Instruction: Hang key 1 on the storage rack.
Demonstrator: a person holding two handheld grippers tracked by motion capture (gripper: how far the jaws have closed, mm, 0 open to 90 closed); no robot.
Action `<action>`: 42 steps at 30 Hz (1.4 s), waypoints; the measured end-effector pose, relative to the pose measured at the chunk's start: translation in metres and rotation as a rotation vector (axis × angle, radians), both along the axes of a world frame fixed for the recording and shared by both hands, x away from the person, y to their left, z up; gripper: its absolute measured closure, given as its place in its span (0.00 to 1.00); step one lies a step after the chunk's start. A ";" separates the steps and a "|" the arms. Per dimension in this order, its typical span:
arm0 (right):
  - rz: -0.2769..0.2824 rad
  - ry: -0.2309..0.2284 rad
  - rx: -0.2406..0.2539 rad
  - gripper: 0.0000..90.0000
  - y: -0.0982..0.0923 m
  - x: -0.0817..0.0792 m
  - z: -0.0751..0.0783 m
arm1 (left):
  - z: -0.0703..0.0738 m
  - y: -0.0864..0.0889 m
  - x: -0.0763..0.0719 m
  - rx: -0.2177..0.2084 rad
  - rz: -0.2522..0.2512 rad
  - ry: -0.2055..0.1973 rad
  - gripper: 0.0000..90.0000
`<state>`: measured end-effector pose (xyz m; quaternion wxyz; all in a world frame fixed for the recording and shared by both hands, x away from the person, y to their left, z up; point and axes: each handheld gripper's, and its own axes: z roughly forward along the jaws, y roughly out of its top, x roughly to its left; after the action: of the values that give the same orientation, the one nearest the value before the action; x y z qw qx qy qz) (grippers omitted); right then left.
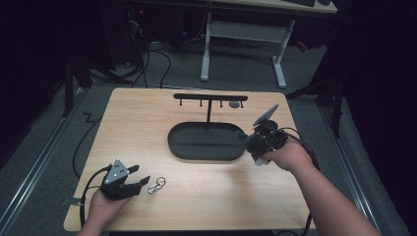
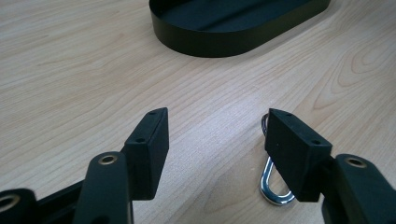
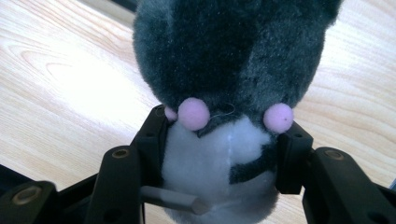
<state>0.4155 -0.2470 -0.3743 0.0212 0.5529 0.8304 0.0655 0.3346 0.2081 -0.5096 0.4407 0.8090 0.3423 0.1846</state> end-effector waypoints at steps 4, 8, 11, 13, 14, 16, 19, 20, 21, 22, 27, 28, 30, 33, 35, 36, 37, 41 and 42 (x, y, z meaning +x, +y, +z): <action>0.003 -0.004 -0.001 0.55 0.003 0.003 0.008 | 0.000 0.000 0.000 0.004 0.000 0.000 0.45; 0.013 -0.003 -0.002 0.55 0.007 0.007 0.016 | 0.000 0.001 -0.001 0.006 -0.001 0.003 0.44; 0.017 -0.007 0.006 0.55 0.009 0.010 0.023 | 0.000 0.001 -0.001 0.009 0.001 0.001 0.45; 0.020 -0.009 0.006 0.55 0.009 0.011 0.026 | 0.000 0.002 -0.001 0.006 0.001 0.000 0.45; 0.018 -0.012 0.010 0.55 0.009 0.013 0.030 | 0.001 0.002 -0.002 0.002 0.003 -0.001 0.45; 0.010 -0.015 0.010 0.55 0.009 0.016 0.035 | 0.001 0.003 -0.002 0.002 0.003 -0.001 0.45; 0.006 -0.022 0.009 0.55 0.009 0.018 0.039 | 0.000 0.003 -0.001 0.001 0.004 -0.002 0.45; 0.004 -0.026 0.010 0.55 0.009 0.019 0.044 | 0.000 0.003 -0.001 0.001 0.004 -0.001 0.45; 0.004 -0.026 0.010 0.55 0.009 0.019 0.044 | 0.000 0.003 -0.001 0.002 0.003 -0.002 0.45; -0.001 -0.027 0.012 0.55 0.008 0.020 0.048 | 0.000 0.003 -0.001 0.001 0.003 -0.001 0.45; -0.005 -0.022 0.015 0.55 0.007 0.022 0.052 | 0.000 0.003 -0.001 0.001 0.002 -0.002 0.45; -0.005 -0.024 0.016 0.55 0.006 0.023 0.052 | 0.001 0.003 -0.001 0.001 0.002 -0.002 0.45; -0.010 -0.023 0.012 0.55 0.006 0.024 0.054 | 0.001 0.003 -0.001 0.000 0.003 -0.001 0.45; -0.008 -0.026 0.017 0.55 0.006 0.025 0.057 | 0.001 0.003 -0.001 0.001 0.002 -0.001 0.45; -0.010 -0.027 0.019 0.55 0.006 0.025 0.058 | 0.001 0.003 -0.001 0.001 0.002 -0.001 0.45; -0.013 -0.026 0.020 0.55 0.007 0.025 0.059 | 0.001 0.003 -0.001 0.001 0.002 -0.001 0.45; -0.013 -0.026 0.020 0.55 0.007 0.025 0.059 | 0.001 0.003 -0.001 0.001 0.002 -0.001 0.45; -0.015 -0.025 0.028 0.55 0.007 0.027 0.063 | 0.001 0.003 -0.001 0.002 0.002 -0.001 0.45; -0.010 -0.019 0.009 0.55 0.008 0.028 0.063 | 0.000 0.003 -0.001 0.002 0.003 -0.002 0.45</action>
<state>0.4436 -0.2387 -0.3116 0.0271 0.5565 0.8271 0.0744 0.3334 0.2111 -0.5092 0.4401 0.8088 0.3429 0.1861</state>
